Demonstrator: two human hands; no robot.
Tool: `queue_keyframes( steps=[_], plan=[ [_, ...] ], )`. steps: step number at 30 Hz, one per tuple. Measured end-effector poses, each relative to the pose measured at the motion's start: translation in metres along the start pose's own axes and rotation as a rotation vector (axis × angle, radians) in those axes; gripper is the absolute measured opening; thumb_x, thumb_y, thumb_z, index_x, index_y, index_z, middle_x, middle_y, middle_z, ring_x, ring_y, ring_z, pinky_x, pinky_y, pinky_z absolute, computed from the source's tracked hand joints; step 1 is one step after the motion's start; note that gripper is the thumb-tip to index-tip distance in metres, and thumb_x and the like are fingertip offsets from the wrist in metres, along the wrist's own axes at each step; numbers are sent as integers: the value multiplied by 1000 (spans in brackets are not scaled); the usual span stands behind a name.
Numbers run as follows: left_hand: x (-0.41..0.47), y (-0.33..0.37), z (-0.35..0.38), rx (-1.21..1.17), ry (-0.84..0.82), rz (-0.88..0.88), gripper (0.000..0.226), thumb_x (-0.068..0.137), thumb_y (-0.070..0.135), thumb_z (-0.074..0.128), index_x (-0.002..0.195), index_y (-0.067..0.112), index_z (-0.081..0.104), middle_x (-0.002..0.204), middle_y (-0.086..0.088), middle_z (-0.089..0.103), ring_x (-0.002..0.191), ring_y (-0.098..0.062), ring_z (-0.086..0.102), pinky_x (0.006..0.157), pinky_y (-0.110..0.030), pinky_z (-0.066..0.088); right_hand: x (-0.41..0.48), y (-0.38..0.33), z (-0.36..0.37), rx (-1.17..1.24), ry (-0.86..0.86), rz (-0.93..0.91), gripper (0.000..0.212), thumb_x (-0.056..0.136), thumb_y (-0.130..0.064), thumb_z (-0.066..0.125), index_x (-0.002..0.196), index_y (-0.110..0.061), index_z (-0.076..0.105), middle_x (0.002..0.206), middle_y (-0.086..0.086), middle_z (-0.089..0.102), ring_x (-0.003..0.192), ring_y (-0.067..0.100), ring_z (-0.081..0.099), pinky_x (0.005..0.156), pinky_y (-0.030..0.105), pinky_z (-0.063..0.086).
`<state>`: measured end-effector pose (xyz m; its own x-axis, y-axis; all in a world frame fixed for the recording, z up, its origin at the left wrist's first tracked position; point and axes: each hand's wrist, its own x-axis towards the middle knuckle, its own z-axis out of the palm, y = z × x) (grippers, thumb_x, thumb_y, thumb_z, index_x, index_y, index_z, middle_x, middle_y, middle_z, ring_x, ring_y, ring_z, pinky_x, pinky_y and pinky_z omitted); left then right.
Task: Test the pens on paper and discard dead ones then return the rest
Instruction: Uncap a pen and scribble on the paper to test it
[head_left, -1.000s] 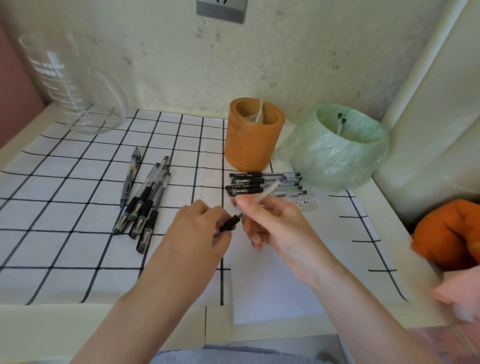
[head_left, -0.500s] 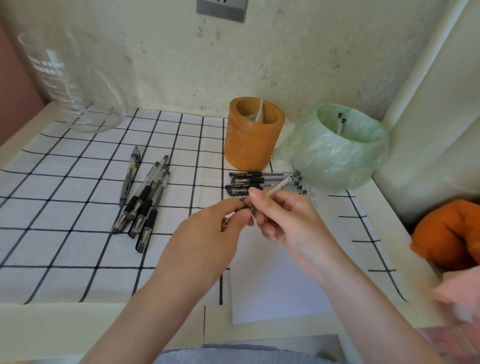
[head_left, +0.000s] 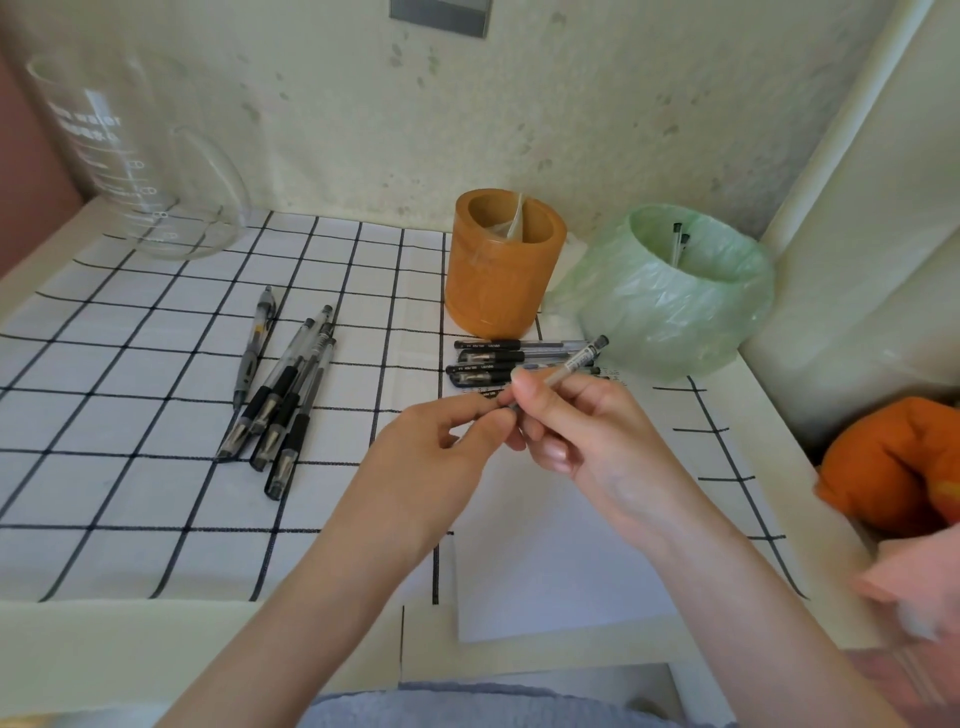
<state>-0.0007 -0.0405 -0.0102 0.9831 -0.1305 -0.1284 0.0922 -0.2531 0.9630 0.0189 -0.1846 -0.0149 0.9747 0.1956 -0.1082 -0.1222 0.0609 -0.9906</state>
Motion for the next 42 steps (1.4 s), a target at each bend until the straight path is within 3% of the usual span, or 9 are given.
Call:
queue_keyframes(
  steps=[12,16,19,25,28,32,35,39,42],
  plan=[
    [0,1,-4,-15,-105,-36,28,90,37,47,76,22,66,37,10,32,33,-5,27,37,-12,23,-1,-3,-7,-62,-18,-21,24,78,-31,62,74,-9,70,51,0,42,45,10,32,46,19,25],
    [1,-8,-4,90,-171,-55,26,94,34,42,80,24,61,50,11,46,41,-1,39,52,-19,34,0,0,-9,-119,5,-7,21,80,-28,62,77,-8,69,50,-4,47,43,8,34,45,17,24],
    [0,-8,-2,60,-141,-45,25,96,21,41,82,19,61,60,10,58,49,0,44,54,-18,38,1,2,-6,-129,0,-18,16,87,-19,60,79,-7,67,49,-6,48,41,6,35,44,16,26],
    [-3,-3,-2,1,-24,9,23,92,28,48,78,22,65,42,10,38,36,-4,30,38,-13,25,2,-2,-5,-53,-32,-16,20,77,-29,61,75,-11,68,48,-4,44,45,10,33,48,18,28],
    [-4,-1,-3,17,-18,34,20,90,33,51,82,26,68,33,12,39,33,-5,30,35,-9,22,2,-3,-8,-42,-25,-28,19,76,-31,62,76,-12,68,48,-5,46,48,11,33,52,22,27],
    [-6,-6,-7,158,-67,6,19,85,48,52,93,35,63,36,10,34,34,-5,32,36,-10,25,1,-1,-8,-20,23,-4,22,75,-31,65,75,-9,68,50,-1,52,43,10,40,44,17,29],
    [-5,-16,-9,387,-96,-21,36,78,61,50,107,41,53,48,9,39,41,0,43,46,-12,30,6,-7,-18,42,157,-27,20,74,-28,66,72,-9,64,52,1,58,42,13,50,37,18,29],
    [-5,-29,-6,604,-157,39,40,83,55,52,121,45,46,64,11,44,54,-1,43,53,-17,34,12,-5,-30,10,285,-28,15,82,-12,68,71,-10,57,55,2,57,53,20,62,38,22,32],
    [-4,-32,-4,675,-224,81,49,84,52,54,130,54,36,66,13,46,58,1,44,54,-13,34,17,6,-28,15,300,-18,11,90,-6,54,81,-10,58,55,6,57,56,24,62,39,24,35]
  ],
)
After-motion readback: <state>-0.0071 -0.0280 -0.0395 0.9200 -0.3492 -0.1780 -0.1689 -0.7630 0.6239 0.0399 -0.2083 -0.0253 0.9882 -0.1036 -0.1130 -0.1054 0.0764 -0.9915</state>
